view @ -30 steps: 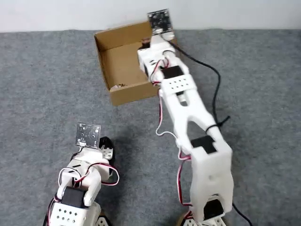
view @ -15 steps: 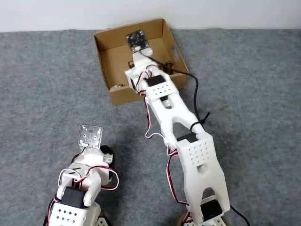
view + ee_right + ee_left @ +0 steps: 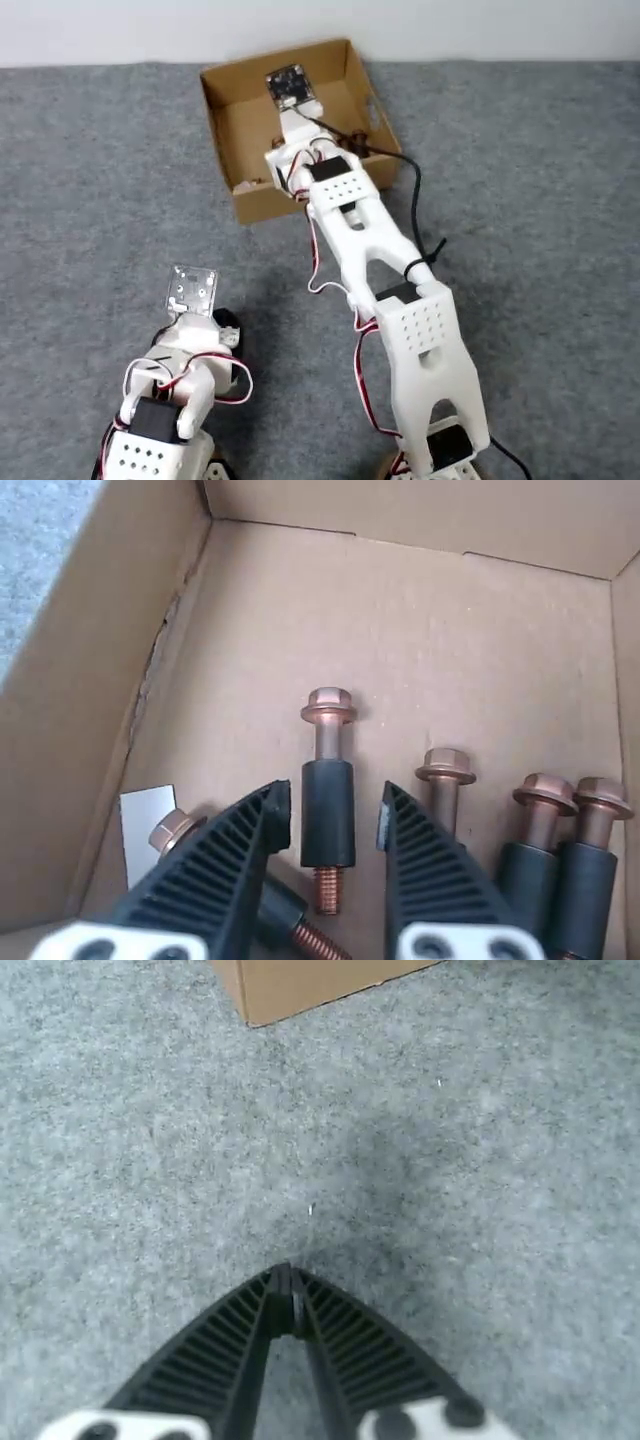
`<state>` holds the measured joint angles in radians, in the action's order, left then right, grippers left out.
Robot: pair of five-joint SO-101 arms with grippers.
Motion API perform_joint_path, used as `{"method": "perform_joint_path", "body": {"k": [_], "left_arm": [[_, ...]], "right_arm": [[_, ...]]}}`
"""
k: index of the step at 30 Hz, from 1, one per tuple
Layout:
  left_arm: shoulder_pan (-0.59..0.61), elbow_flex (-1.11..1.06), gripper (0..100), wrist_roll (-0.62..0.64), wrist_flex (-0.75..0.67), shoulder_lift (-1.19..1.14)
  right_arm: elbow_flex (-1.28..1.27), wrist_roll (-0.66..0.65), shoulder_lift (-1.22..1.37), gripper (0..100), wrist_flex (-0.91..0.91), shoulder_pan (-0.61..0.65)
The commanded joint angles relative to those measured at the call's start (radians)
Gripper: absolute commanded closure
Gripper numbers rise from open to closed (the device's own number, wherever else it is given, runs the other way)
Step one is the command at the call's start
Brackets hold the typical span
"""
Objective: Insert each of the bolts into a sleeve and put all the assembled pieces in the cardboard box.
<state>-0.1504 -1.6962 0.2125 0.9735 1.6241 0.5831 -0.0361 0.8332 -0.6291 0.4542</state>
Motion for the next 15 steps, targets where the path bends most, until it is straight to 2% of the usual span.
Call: {"method": "perform_joint_path", "body": {"k": [1,6,12,15], "left_arm": [[0.003,0.005,100,-0.006,0.005,0.011],[0.003,0.005,100,-0.006,0.005,0.011],[0.003,0.005,100,-0.006,0.005,0.011],[0.003,0.005,100,-0.006,0.005,0.011]], "right_arm": [[0.048,-0.008,-0.067,92.0,-0.008,0.012],[0.048,-0.008,-0.131,99.0,-0.018,0.008],[0.048,0.008,-0.248,99.1,-0.229,0.01],[0.048,0.084,-0.317,99.1,-0.325,0.001]]}}
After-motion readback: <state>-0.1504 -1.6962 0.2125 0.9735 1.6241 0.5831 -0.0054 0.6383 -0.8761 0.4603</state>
